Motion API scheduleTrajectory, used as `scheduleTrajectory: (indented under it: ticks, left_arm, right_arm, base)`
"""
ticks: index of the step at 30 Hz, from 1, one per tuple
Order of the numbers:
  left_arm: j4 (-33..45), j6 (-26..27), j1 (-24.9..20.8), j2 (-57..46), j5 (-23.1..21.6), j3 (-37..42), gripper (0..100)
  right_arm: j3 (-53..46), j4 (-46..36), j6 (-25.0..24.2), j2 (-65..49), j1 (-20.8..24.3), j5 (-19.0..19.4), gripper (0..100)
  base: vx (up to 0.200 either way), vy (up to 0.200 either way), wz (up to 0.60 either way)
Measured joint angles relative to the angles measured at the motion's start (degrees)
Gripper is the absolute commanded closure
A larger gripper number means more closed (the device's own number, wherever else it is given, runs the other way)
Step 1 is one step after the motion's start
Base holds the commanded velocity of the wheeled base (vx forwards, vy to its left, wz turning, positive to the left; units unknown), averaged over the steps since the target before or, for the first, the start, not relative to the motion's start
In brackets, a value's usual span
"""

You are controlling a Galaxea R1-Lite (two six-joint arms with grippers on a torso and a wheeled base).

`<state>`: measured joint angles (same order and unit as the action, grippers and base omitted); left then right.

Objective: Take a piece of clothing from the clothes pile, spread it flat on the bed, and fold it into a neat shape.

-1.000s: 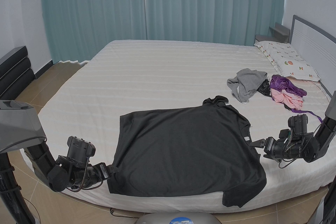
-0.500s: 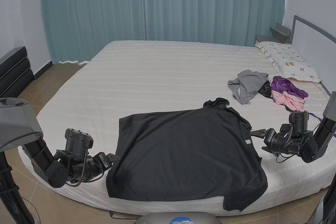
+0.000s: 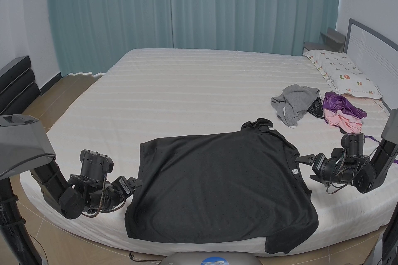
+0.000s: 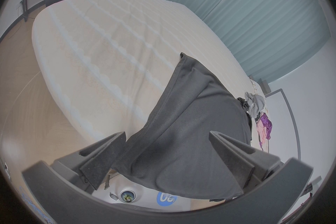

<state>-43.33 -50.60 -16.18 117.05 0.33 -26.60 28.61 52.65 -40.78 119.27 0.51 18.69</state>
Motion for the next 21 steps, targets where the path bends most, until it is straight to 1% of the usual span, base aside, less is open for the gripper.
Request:
scheduleTrajectory:
  ticks: [5,16,21]
  left_arm:
    - [0.00,-1.76,0.06,1.02,0.27,-0.90,0]
    - [0.02,-2.93,-0.13,1.88,0.16,-1.29,0]
    - [0.00,-3.56,-0.57,1.88,0.32,-1.32,0]
  right_arm:
    - [0.10,0.00,0.00,0.44,-0.07,-0.02,0]
    - [0.11,-0.02,-0.02,0.74,-0.10,0.00,0]
    - [0.00,-0.02,-0.02,0.74,-0.05,0.00,0]
  base:
    - [0.000,0.000,0.00]
    - [0.000,0.000,0.00]
    - [0.000,-0.200,0.00]
